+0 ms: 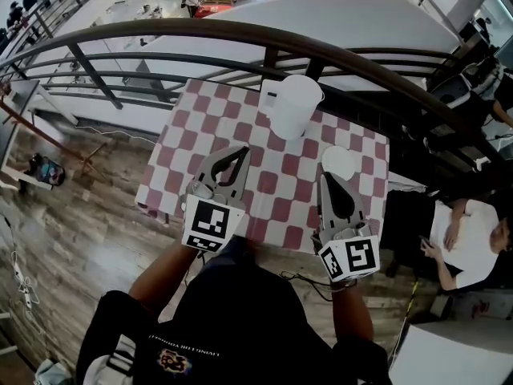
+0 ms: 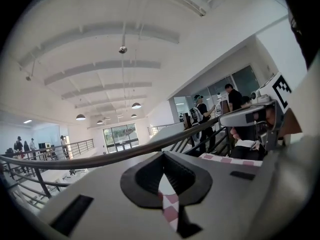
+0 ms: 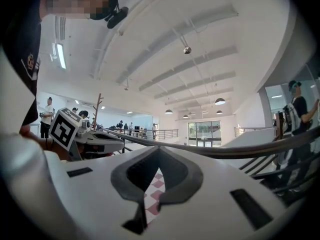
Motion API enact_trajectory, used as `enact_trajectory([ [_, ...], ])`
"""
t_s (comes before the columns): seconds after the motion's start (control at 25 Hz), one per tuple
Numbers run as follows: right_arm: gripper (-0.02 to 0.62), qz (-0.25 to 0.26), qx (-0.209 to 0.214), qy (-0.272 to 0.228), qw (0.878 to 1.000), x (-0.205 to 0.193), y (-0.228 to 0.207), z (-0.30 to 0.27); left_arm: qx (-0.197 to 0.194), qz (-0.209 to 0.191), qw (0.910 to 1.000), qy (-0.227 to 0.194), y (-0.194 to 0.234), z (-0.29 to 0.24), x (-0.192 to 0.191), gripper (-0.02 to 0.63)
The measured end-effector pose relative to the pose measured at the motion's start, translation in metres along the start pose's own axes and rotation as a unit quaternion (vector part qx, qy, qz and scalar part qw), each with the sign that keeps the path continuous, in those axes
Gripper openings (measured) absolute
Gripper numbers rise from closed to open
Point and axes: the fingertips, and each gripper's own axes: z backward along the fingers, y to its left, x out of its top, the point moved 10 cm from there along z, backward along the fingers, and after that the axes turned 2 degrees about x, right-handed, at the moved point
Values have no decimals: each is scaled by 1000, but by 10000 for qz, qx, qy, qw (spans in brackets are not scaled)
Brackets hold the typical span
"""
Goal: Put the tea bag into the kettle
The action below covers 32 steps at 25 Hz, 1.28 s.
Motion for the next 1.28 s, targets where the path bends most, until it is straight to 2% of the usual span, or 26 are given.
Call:
enact_trajectory([
  [0.12,12,77,79,-81,9999,7,20,22,92,-19,9999,-85,-4,27,4,3],
  [0.28,12,102,107,-201,9997,12,41,49,94,46,9999,12,-11,62,-3,4],
  [0.32,12,118,106,-241,9996,13,47,57,83,116,9999,12,-14,69,-5,5],
  [0.48,12,-11,144,-492,9987,17,67,79,-72,804,9967,63,-30,90,-19,3],
  [0.64,12,-582,86,-356,9976,11,83,92,-240,460,9986,31,-50,102,-16,3],
  [0.8,12,-473,42,-431,9979,7,88,101,-456,23,9990,-29,-63,109,-11,3],
  [1.0,12,-646,57,-304,9974,6,96,107,-476,268,9985,19,-66,116,-16,3],
  [1.28,12,-422,122,-514,9977,6,99,110,-414,217,9989,0,-66,121,-13,5],
])
